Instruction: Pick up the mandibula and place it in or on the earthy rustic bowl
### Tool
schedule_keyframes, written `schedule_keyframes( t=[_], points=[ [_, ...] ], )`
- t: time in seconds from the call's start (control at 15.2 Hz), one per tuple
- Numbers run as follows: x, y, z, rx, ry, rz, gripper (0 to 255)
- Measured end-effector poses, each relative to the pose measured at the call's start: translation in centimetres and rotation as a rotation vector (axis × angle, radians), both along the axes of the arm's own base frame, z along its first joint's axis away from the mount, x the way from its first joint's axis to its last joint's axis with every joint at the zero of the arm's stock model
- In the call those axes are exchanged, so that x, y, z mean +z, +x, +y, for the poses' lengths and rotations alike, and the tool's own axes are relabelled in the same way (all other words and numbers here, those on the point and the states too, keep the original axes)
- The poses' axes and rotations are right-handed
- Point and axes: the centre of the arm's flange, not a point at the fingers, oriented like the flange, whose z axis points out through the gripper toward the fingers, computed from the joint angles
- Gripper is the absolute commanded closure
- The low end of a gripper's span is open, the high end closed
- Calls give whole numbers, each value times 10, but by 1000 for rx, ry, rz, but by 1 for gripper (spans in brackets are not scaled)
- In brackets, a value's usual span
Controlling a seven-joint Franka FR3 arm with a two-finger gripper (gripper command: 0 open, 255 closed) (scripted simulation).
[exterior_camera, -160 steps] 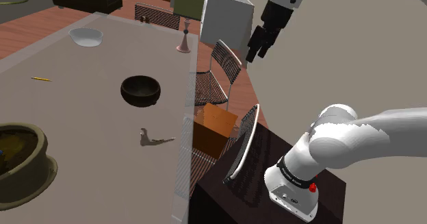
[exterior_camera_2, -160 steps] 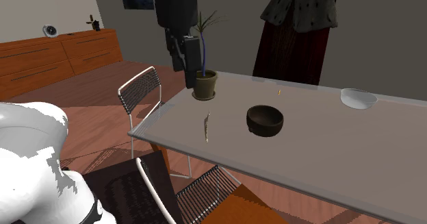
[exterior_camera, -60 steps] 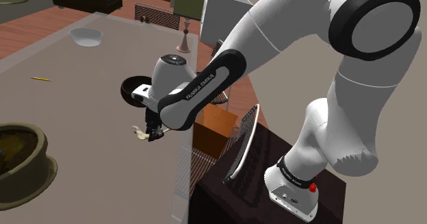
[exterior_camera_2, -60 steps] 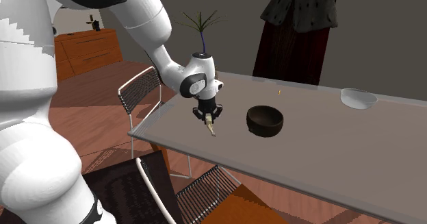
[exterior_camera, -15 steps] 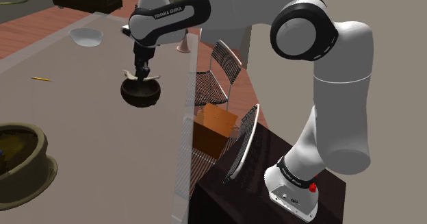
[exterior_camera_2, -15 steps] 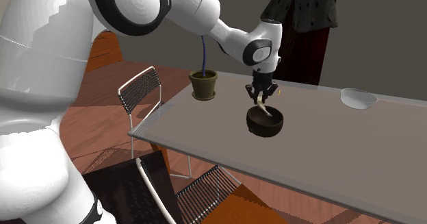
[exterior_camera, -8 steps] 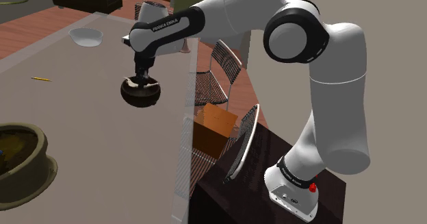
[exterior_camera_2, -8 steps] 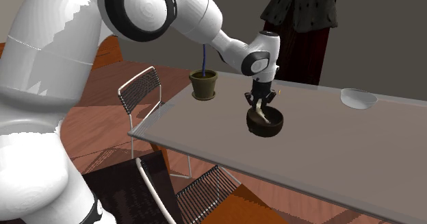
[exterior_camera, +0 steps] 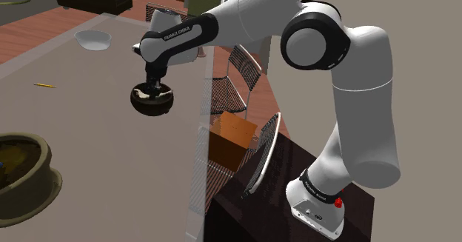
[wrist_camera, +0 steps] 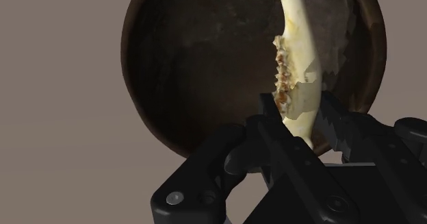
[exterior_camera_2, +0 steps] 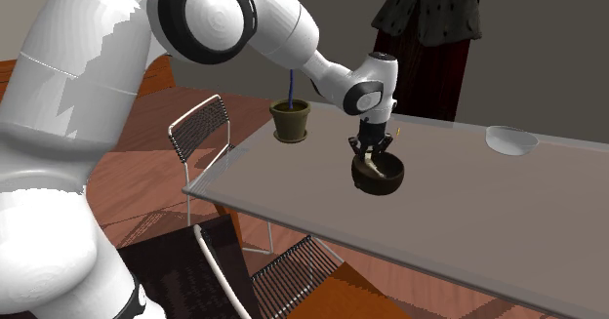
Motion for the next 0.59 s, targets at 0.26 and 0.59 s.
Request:
schedule_keyframes(
  t=[0.26, 0.59],
  points=[
    [-1, 0, 0, 0, 0, 1, 0],
    [5, -1, 0, 0, -1, 2, 0]
  ],
)
